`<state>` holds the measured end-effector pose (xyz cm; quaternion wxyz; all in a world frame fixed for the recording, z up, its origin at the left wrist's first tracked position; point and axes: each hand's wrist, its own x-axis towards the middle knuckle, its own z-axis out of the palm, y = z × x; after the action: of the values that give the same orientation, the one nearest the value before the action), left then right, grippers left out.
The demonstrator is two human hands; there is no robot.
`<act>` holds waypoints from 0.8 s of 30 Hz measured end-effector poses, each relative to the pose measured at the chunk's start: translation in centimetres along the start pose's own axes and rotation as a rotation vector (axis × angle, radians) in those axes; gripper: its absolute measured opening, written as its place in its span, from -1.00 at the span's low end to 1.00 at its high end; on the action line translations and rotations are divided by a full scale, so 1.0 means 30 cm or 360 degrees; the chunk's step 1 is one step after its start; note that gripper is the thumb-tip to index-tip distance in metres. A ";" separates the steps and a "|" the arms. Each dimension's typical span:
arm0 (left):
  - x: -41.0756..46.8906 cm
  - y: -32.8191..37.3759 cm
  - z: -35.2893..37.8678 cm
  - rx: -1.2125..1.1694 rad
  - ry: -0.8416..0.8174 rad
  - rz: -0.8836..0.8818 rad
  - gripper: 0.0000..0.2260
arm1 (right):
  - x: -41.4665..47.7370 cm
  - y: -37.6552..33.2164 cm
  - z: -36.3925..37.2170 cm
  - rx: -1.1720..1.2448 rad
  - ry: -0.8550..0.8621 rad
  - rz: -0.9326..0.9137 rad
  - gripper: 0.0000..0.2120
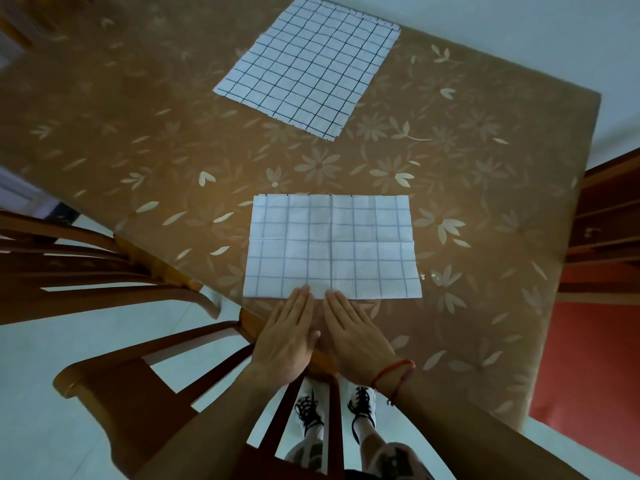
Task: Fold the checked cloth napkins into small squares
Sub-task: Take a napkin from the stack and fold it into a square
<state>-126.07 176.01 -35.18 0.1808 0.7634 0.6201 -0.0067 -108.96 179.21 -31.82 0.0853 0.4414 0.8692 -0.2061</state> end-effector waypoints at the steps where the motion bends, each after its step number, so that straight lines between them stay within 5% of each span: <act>1: -0.005 -0.011 -0.003 0.0005 -0.0012 -0.0022 -0.41 | -0.001 0.007 0.002 -0.0001 -0.0005 0.0005 -0.23; 24: -0.093 -0.164 -0.058 0.0000 -0.0100 -0.0401 -0.37 | -0.215 0.300 -0.048 0.0070 -0.0060 0.0603 -0.32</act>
<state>-131.75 174.68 -34.22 0.1978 0.6788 0.7052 -0.0534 -97.85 179.85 -30.95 0.1292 0.5950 0.7640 -0.2136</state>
